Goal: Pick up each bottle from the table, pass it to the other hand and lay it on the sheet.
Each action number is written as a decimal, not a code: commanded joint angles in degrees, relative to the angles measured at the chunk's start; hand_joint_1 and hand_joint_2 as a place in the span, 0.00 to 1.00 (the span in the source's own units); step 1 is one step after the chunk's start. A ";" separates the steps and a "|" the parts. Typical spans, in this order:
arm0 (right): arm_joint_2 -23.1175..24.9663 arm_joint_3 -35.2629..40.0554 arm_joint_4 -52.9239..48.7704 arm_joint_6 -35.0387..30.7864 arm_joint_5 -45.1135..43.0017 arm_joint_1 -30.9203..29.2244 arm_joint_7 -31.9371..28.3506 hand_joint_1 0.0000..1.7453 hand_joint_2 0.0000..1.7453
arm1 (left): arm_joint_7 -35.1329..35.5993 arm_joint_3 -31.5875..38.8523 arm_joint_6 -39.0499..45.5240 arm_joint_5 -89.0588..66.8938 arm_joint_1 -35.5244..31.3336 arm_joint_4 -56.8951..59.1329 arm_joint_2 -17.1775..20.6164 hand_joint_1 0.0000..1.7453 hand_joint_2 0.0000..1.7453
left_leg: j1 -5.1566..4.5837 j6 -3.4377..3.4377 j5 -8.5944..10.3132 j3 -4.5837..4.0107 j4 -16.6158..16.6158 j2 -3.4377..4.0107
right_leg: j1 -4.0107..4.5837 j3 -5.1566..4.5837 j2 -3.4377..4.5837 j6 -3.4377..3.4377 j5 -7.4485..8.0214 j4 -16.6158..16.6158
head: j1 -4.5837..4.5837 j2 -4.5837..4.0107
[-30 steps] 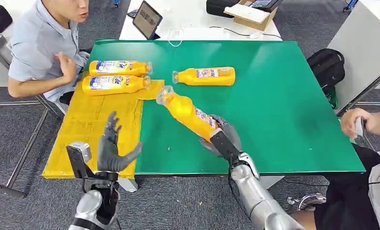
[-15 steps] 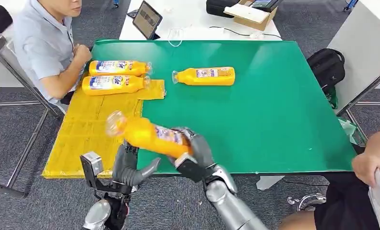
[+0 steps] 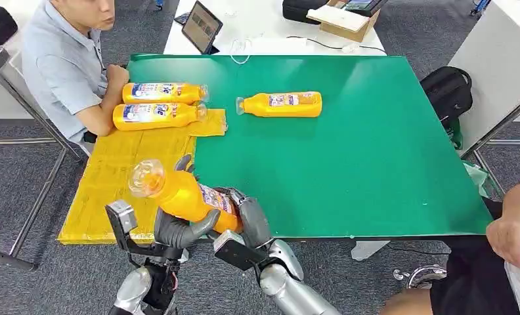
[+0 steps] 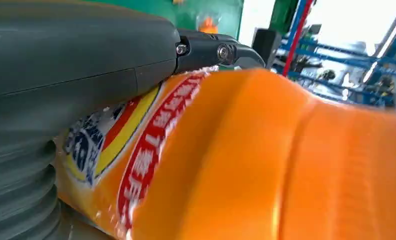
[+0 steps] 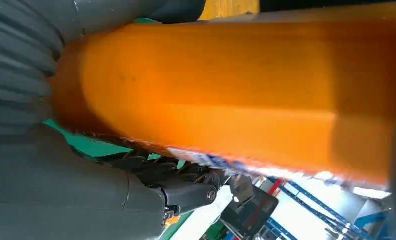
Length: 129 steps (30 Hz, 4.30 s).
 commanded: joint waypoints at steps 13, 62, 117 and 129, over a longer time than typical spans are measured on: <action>0.10 6.40 1.71 -4.51 -3.46 -0.38 -0.24 0.00 0.00 | 1.04 -0.53 -2.95 7.08 -0.78 0.26 1.09 1.00 1.00 | 0.05 -0.06 -0.14 0.28 0.00 -0.02 | 0.06 0.27 -0.02 -0.11 -0.15 0.01 | -0.02 0.00; -4.26 8.83 -20.43 -14.88 -9.16 5.66 -0.24 0.00 0.00 | 13.38 2.53 13.63 -68.17 -40.49 59.59 12.70 0.81 1.00 | 0.05 -0.07 -0.03 0.17 0.02 -0.04 | 0.05 0.16 -0.07 -0.14 -0.08 0.06 | 0.00 0.00; -12.41 -18.11 -15.72 -14.08 29.76 10.56 16.78 0.00 1.00 | -5.09 22.74 19.08 -24.08 0.30 -4.98 2.98 0.00 1.00 | 0.00 -0.05 -0.08 -0.02 -0.03 -0.04 | -0.01 -0.02 -0.01 -0.02 -0.15 -0.06 | 0.00 0.00; -11.95 -19.03 5.65 -10.44 34.17 -4.72 19.37 0.00 1.00 | -5.15 16.59 24.16 -28.47 -3.16 -2.27 2.46 0.00 1.00 | 0.00 -0.06 -0.07 0.10 -0.02 0.01 | 0.01 0.10 0.03 -0.04 -0.12 -0.02 | -0.02 0.00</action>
